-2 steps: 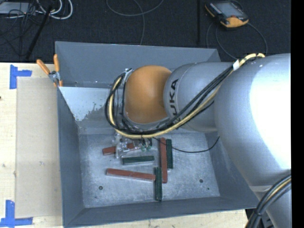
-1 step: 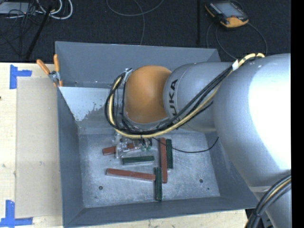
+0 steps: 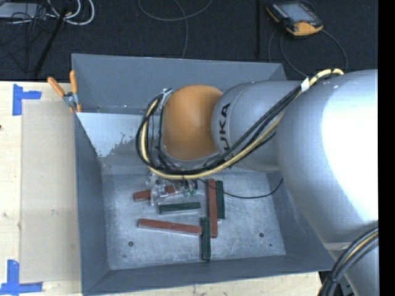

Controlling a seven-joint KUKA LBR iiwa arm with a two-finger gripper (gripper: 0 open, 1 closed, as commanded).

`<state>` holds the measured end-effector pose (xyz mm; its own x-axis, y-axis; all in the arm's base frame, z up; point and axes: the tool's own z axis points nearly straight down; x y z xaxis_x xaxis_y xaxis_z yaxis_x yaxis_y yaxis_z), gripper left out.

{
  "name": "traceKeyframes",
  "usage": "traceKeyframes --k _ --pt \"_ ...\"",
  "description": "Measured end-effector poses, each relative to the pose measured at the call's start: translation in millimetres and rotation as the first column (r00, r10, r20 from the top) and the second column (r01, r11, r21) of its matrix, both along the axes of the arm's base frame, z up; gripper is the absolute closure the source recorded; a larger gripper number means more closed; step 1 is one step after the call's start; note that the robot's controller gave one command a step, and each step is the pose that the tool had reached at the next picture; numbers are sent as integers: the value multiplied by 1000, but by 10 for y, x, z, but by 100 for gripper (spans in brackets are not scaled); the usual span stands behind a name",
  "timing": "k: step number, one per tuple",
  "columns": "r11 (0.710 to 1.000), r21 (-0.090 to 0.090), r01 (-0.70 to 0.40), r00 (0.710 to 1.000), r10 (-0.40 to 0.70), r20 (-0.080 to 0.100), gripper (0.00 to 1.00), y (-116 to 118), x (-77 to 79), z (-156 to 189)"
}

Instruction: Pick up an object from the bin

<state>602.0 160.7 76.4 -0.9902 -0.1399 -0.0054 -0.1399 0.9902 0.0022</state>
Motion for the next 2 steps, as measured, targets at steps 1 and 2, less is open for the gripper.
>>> traceKeyframes --k 1,2 --pt "1000 0 1 1000 -1 0 100 0 0 0" --pt "1000 0 1 1000 -1 0 100 1 0 0"
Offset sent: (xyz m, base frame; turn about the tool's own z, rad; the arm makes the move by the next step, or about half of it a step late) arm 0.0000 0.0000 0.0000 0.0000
